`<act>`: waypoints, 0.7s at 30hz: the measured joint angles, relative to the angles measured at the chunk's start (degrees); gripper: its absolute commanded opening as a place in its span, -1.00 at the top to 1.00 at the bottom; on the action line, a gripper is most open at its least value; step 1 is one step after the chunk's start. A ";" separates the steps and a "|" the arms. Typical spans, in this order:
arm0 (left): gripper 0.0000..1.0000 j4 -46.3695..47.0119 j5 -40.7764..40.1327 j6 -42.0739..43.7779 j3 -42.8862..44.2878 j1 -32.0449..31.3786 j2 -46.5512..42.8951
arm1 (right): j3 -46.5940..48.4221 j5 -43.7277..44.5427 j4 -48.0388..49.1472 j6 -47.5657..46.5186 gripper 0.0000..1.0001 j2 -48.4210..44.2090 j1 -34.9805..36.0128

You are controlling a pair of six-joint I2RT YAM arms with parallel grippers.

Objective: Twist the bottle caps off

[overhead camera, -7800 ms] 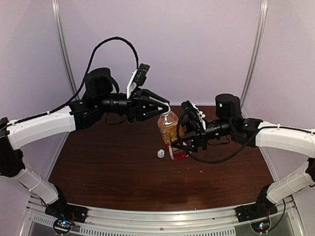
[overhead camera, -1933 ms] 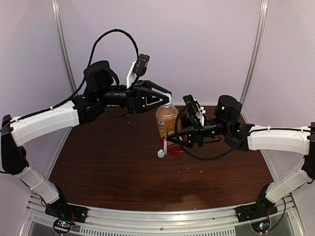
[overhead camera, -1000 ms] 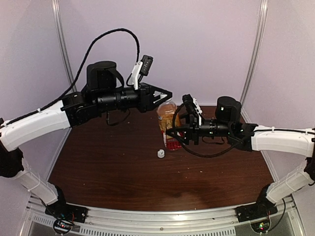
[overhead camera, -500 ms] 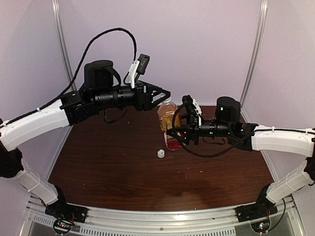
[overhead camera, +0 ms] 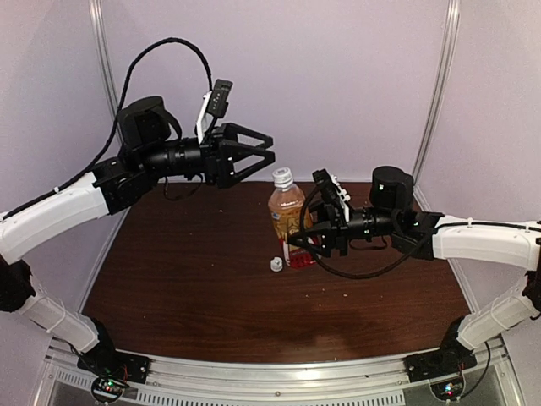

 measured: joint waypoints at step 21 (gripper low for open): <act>0.11 12.41 18.53 -4.35 0.13 0.00 8.59 | 0.00 -9.57 6.03 5.88 0.34 0.81 0.83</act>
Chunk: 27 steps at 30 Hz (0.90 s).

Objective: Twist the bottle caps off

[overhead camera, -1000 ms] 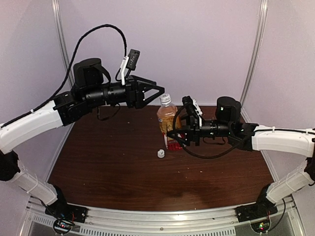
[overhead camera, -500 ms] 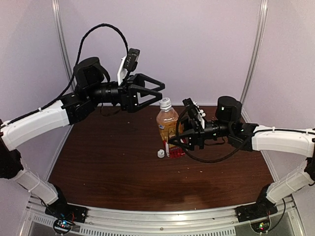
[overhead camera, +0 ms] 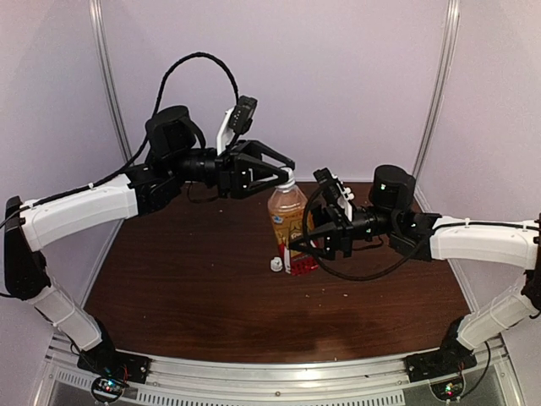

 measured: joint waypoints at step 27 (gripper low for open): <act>0.79 -8.17 -14.19 -0.22 -0.02 -0.90 -2.16 | 0.61 10.84 -5.62 -2.82 0.36 -0.96 0.00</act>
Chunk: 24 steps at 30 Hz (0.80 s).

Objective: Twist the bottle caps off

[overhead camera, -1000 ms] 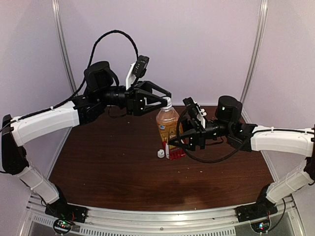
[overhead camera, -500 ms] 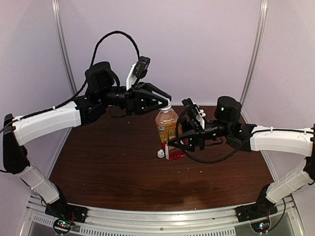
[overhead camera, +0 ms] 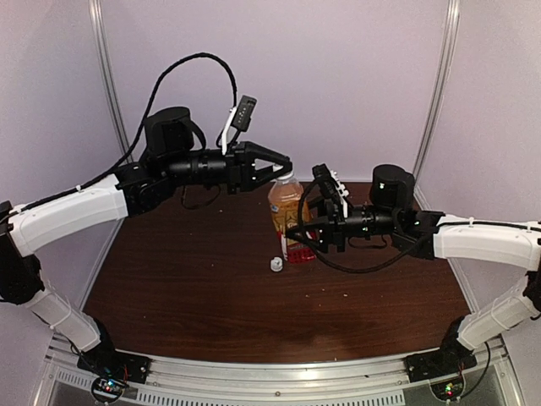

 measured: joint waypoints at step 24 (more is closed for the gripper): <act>-0.38 -18.49 -31.80 1.11 6.03 -7.98 -1.90 | 0.17 9.01 -4.07 -3.06 0.36 -0.50 0.07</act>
